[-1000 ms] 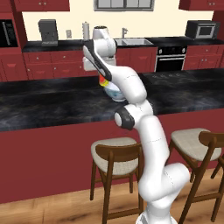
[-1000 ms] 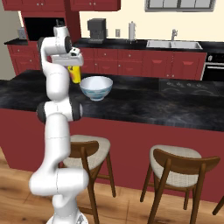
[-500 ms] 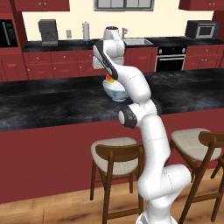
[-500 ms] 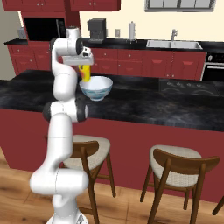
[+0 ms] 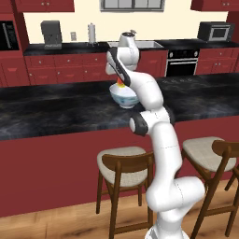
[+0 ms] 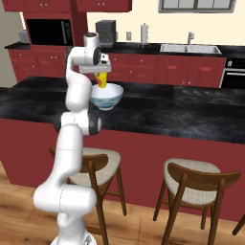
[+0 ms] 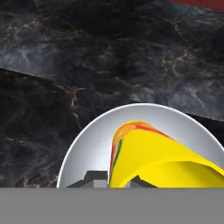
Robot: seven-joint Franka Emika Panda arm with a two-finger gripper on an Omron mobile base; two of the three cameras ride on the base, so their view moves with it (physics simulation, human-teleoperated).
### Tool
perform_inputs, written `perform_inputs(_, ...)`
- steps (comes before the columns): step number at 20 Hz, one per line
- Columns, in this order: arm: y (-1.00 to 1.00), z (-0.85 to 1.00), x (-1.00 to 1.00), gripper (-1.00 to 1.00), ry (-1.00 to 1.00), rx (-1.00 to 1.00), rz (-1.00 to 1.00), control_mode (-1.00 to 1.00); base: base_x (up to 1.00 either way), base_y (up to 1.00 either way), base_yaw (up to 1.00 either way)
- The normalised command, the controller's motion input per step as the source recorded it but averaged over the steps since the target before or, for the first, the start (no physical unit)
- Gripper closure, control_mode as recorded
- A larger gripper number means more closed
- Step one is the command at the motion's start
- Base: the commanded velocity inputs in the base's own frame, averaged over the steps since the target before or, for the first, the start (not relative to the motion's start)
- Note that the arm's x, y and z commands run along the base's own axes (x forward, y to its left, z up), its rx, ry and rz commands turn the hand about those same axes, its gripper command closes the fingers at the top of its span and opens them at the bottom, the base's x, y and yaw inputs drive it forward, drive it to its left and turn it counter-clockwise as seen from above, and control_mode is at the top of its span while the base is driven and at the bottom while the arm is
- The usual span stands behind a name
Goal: Place the cup inside the bowl on the dining table and move the bowl to any counter.
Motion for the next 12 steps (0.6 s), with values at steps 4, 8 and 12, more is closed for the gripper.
perform_inputs(4,-0.15,0.00,0.19,1.00,0.05,0.00,0.04,-1.00,0.00,0.00,0.00)
perform_inputs(8,0.00,0.00,0.04,1.00,0.13,0.00,0.05,-1.00,0.00,0.00,0.00)
perform_inputs(12,0.00,0.00,0.00,1.00,0.19,0.00,0.02,-1.00,0.00,0.00,0.00)
